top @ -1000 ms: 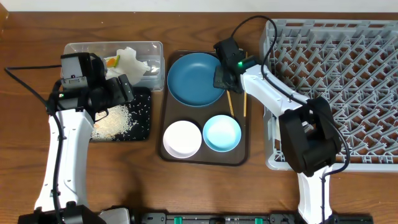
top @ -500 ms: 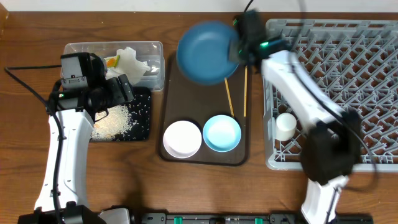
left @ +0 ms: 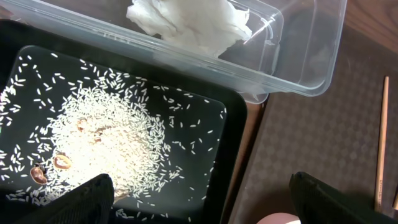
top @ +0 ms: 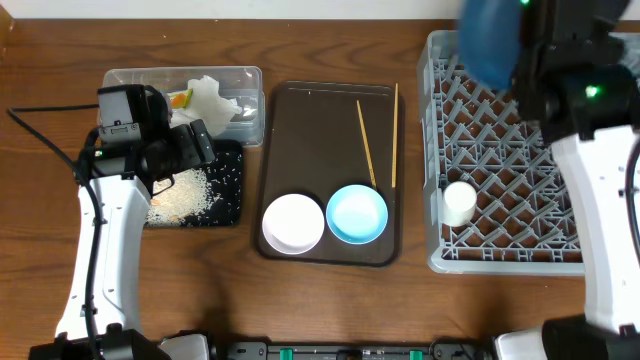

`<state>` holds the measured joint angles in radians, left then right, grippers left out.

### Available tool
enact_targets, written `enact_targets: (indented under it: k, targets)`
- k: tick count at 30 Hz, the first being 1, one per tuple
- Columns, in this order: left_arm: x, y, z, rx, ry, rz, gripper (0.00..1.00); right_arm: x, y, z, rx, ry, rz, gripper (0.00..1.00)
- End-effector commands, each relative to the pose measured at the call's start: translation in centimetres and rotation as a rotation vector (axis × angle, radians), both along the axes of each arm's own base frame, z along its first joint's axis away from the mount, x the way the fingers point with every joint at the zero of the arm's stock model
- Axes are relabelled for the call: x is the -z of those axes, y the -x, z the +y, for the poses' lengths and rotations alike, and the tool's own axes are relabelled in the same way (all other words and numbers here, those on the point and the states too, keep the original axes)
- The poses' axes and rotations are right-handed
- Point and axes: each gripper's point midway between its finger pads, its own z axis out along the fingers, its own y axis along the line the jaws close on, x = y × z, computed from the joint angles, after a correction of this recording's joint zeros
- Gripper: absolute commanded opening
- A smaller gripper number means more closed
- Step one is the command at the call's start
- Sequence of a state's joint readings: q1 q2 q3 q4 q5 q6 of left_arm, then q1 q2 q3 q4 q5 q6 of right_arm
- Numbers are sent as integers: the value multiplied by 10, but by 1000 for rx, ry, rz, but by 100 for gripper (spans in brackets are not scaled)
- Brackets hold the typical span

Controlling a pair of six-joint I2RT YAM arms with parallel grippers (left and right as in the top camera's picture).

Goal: Sort waste into correct bins and load items into the dishwasher rack
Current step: 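Lift the blue plate right and stand it upright at the rack's back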

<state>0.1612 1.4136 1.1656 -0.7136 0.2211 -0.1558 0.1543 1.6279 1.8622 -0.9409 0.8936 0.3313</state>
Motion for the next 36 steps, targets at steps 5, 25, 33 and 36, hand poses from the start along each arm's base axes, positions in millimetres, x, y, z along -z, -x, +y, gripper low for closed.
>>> enact_targets:
  k: [5, 25, 33, 36]
  targets:
    - [-1, -1, 4, 1, -18, -1, 93, 4, -6, -77, 136, 280, 240, 1]
    - [-1, -1, 4, 1, -18, -1, 93, 65, -87, -155, 49, 617, 686, 1]
    - [-1, -1, 4, 1, -18, -1, 93, 83, -103, -166, 12, 656, 739, 1]
    - [-1, -1, 4, 1, -18, -1, 93, 93, -107, -168, -15, 658, 761, 1]
